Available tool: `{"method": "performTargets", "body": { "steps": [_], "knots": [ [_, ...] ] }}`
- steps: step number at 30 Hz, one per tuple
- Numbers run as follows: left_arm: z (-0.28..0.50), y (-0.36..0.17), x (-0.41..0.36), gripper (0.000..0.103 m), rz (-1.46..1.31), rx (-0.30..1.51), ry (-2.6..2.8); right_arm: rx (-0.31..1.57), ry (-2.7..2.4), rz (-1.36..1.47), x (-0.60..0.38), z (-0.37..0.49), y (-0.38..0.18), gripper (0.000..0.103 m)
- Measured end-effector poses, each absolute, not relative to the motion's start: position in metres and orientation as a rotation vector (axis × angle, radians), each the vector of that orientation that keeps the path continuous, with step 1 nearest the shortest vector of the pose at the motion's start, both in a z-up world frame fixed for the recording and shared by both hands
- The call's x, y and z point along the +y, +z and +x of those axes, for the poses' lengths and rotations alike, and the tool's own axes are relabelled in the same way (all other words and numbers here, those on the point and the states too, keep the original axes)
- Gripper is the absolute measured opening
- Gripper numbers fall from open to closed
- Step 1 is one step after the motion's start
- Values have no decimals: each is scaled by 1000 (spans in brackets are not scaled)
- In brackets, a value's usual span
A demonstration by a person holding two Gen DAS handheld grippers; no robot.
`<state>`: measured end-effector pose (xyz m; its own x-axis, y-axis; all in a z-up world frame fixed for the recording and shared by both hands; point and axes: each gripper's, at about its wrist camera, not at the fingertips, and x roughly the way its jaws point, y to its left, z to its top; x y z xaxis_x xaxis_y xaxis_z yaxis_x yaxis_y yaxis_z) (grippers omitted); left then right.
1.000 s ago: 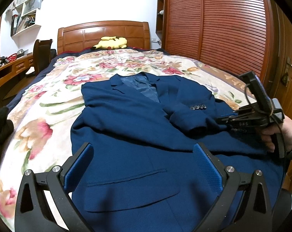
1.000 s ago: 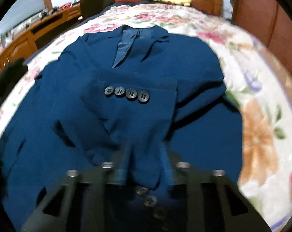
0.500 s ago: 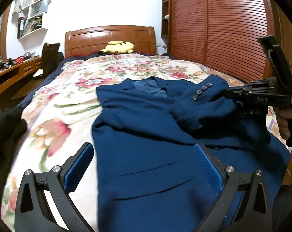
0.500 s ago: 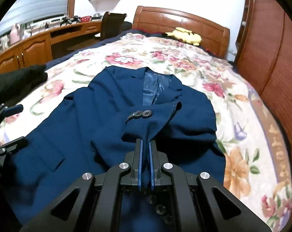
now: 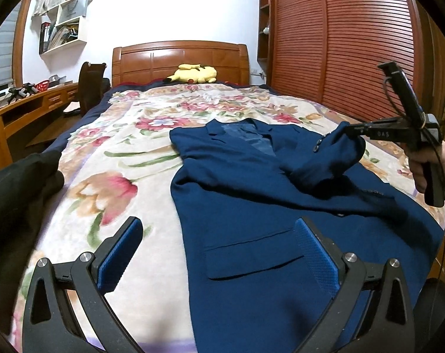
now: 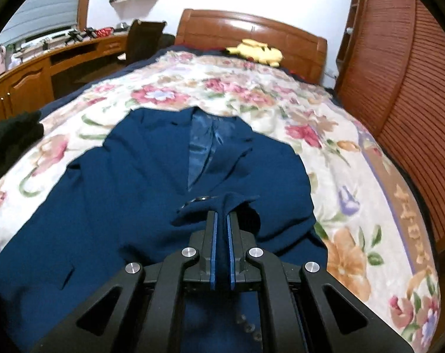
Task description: Fold large clothes
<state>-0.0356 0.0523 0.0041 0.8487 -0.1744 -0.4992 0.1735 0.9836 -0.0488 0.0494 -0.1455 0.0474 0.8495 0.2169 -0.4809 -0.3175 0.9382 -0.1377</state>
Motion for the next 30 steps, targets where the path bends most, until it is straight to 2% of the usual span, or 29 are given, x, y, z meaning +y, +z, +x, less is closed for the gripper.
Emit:
{"method": "performTargets", "body": {
  "steps": [9, 16, 20, 21, 30],
  "knots": [
    [-34, 5, 56, 103, -15, 516, -183, 382, 502, -244, -99, -11, 69, 5],
    [-36, 6, 61, 103, -25, 514, -173, 449, 633, -270, -59, -51, 66, 5],
    [-38, 5, 65, 103, -28, 514, -169, 459, 658, -251, -63, -60, 75, 23],
    [-38, 5, 66, 103, -32, 511, -168, 458, 667, -245, -67, -62, 78, 24],
    [-40, 5, 60, 103, -28, 513, -192, 420, 566, -241, -98, -69, 77, 25]
  ]
}}
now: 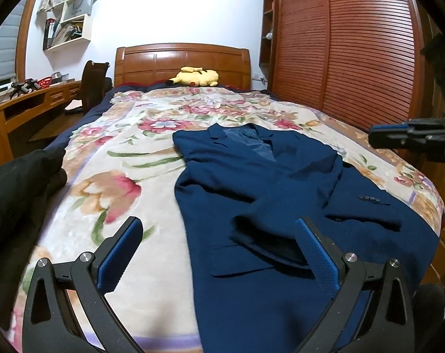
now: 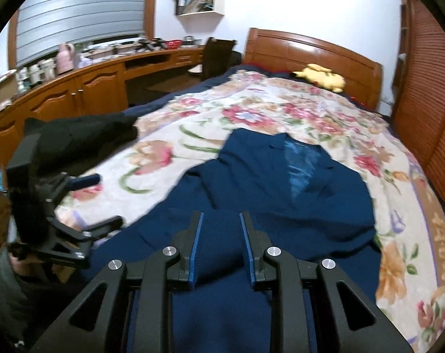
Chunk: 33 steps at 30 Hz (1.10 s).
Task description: Fold large clothes
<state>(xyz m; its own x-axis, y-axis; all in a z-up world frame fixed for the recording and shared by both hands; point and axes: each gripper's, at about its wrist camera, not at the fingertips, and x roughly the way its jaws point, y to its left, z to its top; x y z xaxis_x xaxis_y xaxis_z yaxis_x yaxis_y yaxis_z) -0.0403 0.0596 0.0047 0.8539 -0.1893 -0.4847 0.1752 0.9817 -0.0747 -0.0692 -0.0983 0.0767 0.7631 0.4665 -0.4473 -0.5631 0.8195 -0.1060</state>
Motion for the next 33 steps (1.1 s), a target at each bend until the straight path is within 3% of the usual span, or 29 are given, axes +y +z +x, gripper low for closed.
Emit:
{"method": "performTargets", "body": {
  "steps": [10, 12, 17, 19, 25, 33],
  "knots": [
    [-35, 1, 26, 103, 13, 534, -246, 507, 386, -192, -136, -31, 12, 27],
    [-32, -1, 18, 103, 26, 542, -249, 539, 360, -157, -145, -20, -2, 47],
    [-23, -10, 4, 103, 52, 582, -254, 598, 303, -102, -157, 0, -30, 49],
    [-21, -11, 0, 99, 53, 594, -277, 611, 296, -113, -156, 2, -35, 49],
    [-8, -11, -2, 67, 61, 641, -255, 609, 334, -106, -161, -5, -34, 49],
    [29, -19, -6, 65, 133, 722, -186, 600, 369, -106, -173, -3, -43, 49]
  ]
}}
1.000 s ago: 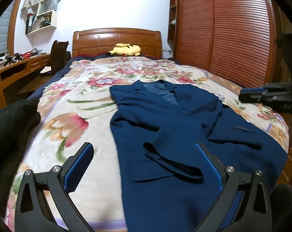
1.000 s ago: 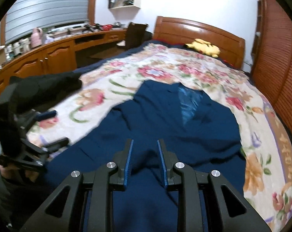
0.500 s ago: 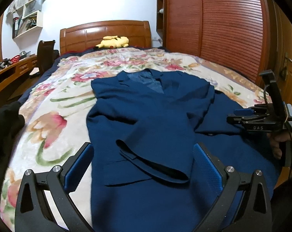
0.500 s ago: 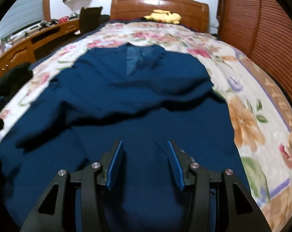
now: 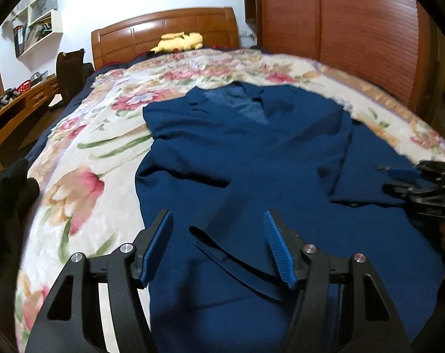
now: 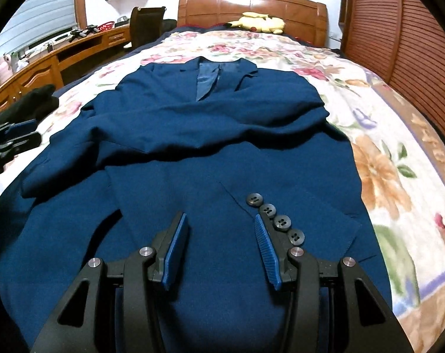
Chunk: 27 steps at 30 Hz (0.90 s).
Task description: Fold large clothes
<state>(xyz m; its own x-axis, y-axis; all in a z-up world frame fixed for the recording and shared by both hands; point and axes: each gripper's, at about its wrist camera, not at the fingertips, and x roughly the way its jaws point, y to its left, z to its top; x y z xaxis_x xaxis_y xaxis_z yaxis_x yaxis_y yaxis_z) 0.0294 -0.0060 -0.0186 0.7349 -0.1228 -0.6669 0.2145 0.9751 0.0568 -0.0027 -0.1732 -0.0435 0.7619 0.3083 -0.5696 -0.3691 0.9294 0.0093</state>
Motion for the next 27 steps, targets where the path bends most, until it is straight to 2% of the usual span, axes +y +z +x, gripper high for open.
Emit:
{"method": "performTargets", "body": {
  "steps": [2, 7, 9, 11, 22, 27],
  "knots": [
    [42, -25, -5, 65, 143, 769, -184, 598, 376, -103, -176, -4, -45, 49],
    [59, -36, -4, 51, 126, 852, -200, 602, 384, -93, -179, -3, -45, 49],
    [63, -39, -5, 17, 118, 884, -221, 603, 386, -87, -182, -5, -45, 49],
    [60, -38, -8, 6, 119, 888, -234, 603, 382, -84, -185, -7, -44, 49],
    [-24, 36, -59, 4, 174, 681, -334, 576, 340, -52, -214, -26, -33, 49],
    [-62, 45, -88, 4, 196, 662, -406, 546, 333, -17, -225, -41, -23, 49]
  ]
}}
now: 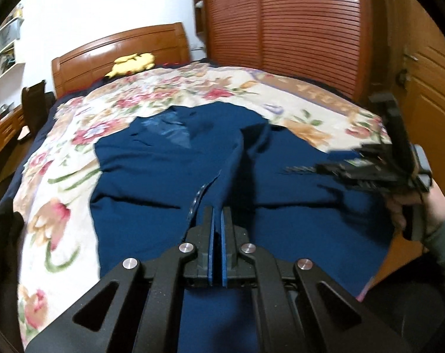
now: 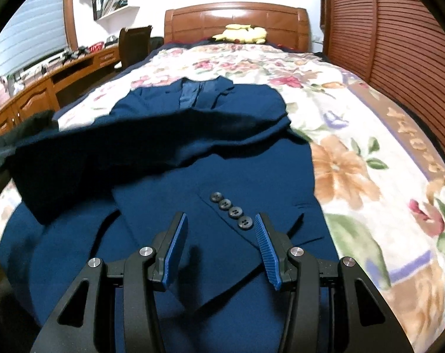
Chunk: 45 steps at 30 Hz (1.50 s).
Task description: Fold large clothes
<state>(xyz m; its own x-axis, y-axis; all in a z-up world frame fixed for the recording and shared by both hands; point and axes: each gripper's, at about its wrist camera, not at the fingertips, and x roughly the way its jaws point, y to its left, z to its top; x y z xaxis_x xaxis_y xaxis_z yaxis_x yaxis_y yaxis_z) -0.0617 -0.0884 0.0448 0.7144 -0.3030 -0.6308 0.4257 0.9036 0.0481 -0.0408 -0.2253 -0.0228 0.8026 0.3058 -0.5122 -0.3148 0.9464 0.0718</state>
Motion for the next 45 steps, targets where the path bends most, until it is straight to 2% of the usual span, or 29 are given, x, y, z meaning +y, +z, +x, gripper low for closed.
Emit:
{"method": "performTargets", "body": {
  "steps": [7, 8, 10, 12, 13, 15, 18, 32, 34, 37, 39, 42, 45],
  "knots": [
    [-85, 31, -103, 4, 184, 688, -399, 518, 327, -5, -232, -58, -16, 49],
    [-87, 31, -101, 8, 174, 689, -400, 515, 328, -5, -234, -60, -15, 49],
    [-94, 32, -97, 16, 157, 669, -403, 513, 332, -14, -234, -62, -14, 49],
    [-97, 36, -90, 41, 129, 644, -398, 509, 327, -23, -235, -63, -12, 49],
    [-98, 37, -85, 46, 111, 634, -392, 506, 325, -19, -237, -63, -11, 49],
    [-95, 36, -76, 62, 84, 631, -375, 501, 331, -4, -239, -64, -9, 49],
    [-86, 30, -64, 69, 77, 638, -333, 497, 343, -1, -236, -66, -8, 49],
    [-38, -31, -45, 69, 94, 803, -245, 501, 370, -78, -210, -66, -16, 49],
    [-36, -35, -47, 63, 89, 822, -260, 507, 365, -76, -210, -65, -17, 49],
    [-34, -39, -52, 47, 89, 845, -303, 512, 359, -75, -209, -64, -18, 49],
    [-34, -40, -54, 24, 85, 857, -324, 513, 357, -77, -207, -64, -18, 49],
    [-36, -38, -56, 5, 117, 853, -316, 513, 361, -80, -205, -64, -18, 49],
    [-38, -26, -50, 5, 132, 801, -272, 507, 367, -86, -203, -66, -19, 49]
  ]
}}
